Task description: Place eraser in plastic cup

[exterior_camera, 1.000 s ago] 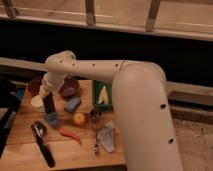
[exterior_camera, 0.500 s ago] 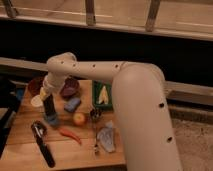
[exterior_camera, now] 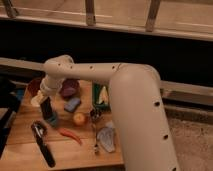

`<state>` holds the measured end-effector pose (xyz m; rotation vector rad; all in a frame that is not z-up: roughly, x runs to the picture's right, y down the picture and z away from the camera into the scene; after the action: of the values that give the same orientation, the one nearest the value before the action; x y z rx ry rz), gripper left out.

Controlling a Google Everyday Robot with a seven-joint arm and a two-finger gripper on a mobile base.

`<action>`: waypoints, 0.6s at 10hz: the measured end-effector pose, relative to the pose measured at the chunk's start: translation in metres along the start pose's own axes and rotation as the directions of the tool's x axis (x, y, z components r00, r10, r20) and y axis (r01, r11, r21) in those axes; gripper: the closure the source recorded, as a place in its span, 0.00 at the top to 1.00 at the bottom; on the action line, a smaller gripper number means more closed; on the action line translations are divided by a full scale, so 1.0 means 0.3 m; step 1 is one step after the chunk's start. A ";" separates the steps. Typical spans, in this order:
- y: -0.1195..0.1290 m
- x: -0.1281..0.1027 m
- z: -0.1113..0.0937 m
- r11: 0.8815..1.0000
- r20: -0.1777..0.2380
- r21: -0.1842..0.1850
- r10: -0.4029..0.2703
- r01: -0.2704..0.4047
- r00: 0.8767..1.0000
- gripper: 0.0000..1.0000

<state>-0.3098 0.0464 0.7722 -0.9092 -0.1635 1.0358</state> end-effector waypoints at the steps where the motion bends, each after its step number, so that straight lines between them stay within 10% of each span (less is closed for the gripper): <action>1: 0.002 -0.006 0.005 1.000 0.002 0.006 -0.004 0.004 1.000 0.10; 6: -0.060 -0.036 0.008 0.997 0.018 0.083 0.004 -0.005 1.000 0.62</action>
<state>-0.3046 0.0357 0.7896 -0.8256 -0.1322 1.0479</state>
